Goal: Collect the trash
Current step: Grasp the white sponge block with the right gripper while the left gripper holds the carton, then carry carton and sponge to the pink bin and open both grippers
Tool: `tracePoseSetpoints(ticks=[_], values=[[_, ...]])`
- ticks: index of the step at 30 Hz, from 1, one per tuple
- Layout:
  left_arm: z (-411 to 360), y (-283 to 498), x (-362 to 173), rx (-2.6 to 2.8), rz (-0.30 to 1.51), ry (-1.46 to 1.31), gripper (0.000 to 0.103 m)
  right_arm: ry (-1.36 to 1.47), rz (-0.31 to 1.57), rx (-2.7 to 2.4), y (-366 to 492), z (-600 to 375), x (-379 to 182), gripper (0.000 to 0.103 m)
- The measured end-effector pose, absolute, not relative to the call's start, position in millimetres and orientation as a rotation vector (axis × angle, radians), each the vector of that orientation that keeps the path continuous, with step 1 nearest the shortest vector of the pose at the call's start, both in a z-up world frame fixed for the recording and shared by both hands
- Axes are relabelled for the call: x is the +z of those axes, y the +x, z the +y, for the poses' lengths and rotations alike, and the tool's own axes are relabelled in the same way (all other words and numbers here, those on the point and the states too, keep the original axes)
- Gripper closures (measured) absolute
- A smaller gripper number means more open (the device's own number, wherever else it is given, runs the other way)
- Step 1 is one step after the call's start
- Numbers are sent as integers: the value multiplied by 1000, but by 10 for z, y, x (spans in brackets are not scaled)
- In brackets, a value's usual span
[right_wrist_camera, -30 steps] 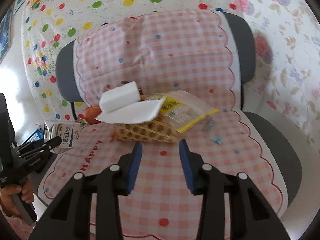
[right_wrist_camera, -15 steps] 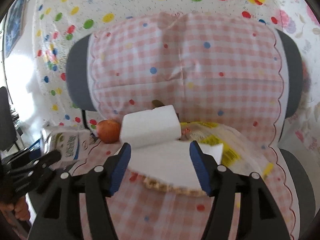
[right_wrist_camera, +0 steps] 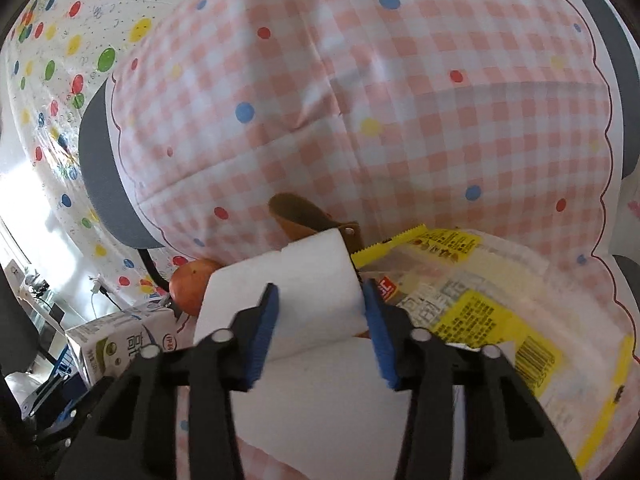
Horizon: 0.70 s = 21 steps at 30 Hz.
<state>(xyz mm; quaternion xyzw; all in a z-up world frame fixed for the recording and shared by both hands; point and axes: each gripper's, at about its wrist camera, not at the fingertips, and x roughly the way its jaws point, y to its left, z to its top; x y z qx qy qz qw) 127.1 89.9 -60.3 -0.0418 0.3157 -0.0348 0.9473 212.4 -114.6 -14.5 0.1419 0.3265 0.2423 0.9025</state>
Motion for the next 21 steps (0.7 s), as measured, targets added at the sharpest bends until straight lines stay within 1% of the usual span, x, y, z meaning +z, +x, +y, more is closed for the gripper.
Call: tracePoseSetpoints(ticks=[1, 2, 6, 12, 15, 18, 21], values=[[898, 1267, -607, -69, 645, -87, 63, 297, 667, 503, 2098, -1155, -136, 78], [896, 1257, -605, -67, 646, -86, 63, 306, 666, 511, 2081, -1159, -125, 81], [889, 1194, -555, -55, 635, -76, 63, 292, 620, 519, 1998, -1155, -5, 87], [908, 936, -328, -37, 588, -67, 63, 285, 467, 554, 1606, -1230, 491, 88], [871, 739, -171, -62, 555, -69, 63, 253, 429, 555, 1320, -1295, 660, 88], [775, 571, -113, -97, 541, -62, 63, 228, 422, 543, 1006, -1417, 662, 88], [602, 388, -138, -153, 543, -54, 63, 208, 432, 522, 701, -1512, 532, 88]])
